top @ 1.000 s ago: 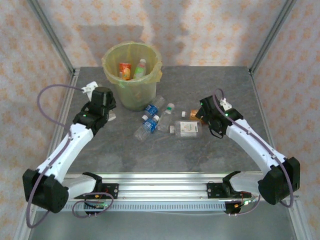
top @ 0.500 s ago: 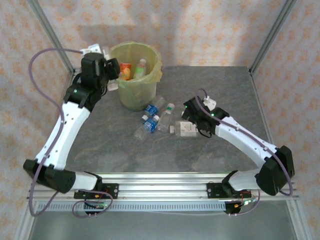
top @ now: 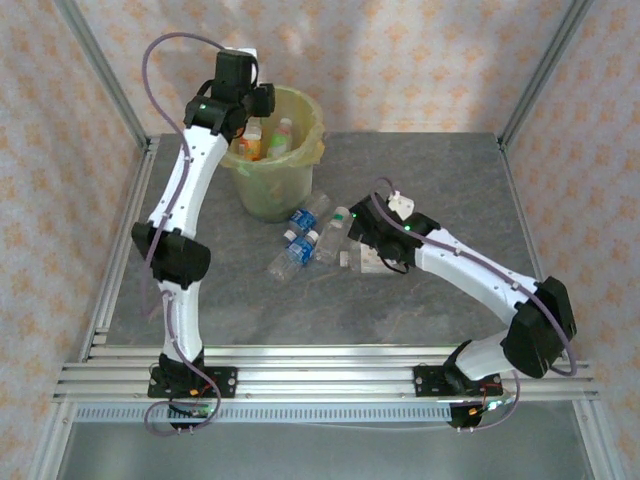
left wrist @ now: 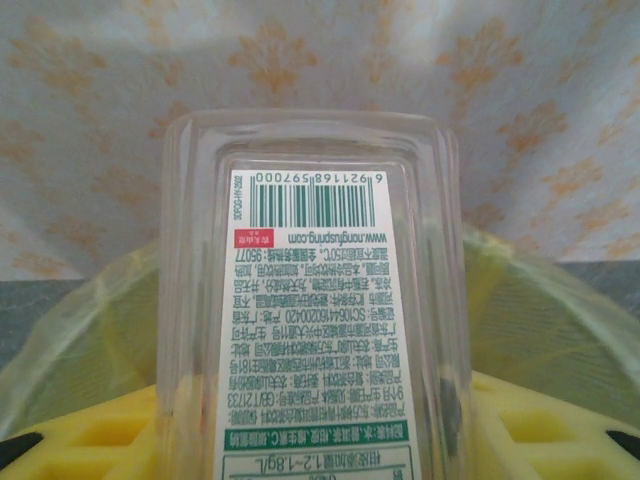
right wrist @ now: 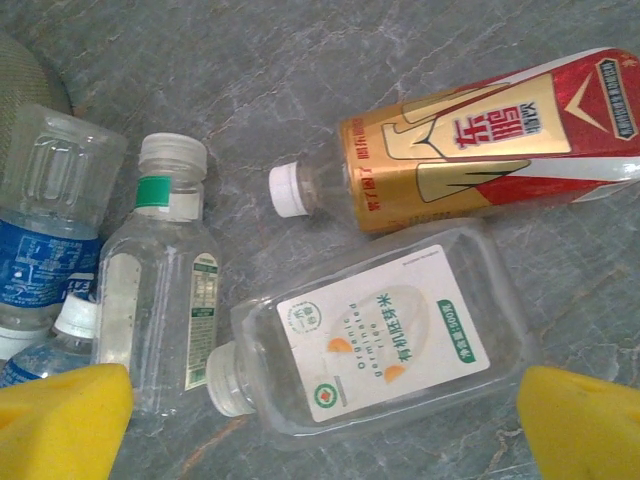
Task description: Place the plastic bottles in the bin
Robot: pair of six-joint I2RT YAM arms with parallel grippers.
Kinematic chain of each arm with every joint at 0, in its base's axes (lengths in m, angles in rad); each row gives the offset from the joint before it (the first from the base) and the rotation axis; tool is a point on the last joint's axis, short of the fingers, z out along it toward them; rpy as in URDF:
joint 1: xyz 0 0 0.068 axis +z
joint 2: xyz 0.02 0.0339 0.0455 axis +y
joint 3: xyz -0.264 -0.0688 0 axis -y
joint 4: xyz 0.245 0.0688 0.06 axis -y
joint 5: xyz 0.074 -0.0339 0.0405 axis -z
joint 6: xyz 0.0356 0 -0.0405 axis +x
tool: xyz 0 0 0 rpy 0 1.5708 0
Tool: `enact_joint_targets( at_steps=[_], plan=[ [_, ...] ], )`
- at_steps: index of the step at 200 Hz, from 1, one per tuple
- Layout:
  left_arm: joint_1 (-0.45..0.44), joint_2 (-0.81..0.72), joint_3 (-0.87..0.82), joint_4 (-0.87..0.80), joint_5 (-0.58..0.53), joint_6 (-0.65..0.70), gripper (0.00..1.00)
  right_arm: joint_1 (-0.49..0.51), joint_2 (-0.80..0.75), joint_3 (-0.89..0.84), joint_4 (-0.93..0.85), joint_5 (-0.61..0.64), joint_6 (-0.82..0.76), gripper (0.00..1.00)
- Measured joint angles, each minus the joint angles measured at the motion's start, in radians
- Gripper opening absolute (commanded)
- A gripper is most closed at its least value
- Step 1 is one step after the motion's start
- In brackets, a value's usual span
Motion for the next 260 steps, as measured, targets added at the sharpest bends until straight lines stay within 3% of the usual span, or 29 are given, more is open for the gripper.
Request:
enact_joint_targets(
  at_steps=[56, 151, 187, 221, 260],
  plan=[
    [0.045, 0.081, 0.031, -0.087, 0.027, 0.039, 0.53, 0.025, 0.043, 0.014, 0.01, -0.001, 0.015, 0.99],
    [0.05, 0.081, 0.028, -0.114, 0.014, 0.069, 0.83, 0.025, 0.046, 0.014, 0.013, 0.0, 0.019, 0.99],
    [0.05, 0.074, 0.021, -0.122, 0.008, 0.065, 0.86, 0.025, 0.045, 0.015, 0.013, 0.0, 0.019, 0.99],
    [0.05, -0.021, -0.063, -0.126, 0.009, 0.036, 0.97, 0.025, 0.044, 0.034, 0.003, 0.019, 0.018, 0.99],
    [0.028, -0.306, -0.333, -0.074, 0.011, -0.018, 1.0, 0.025, 0.02, 0.047, -0.005, 0.043, 0.018, 0.99]
  ],
)
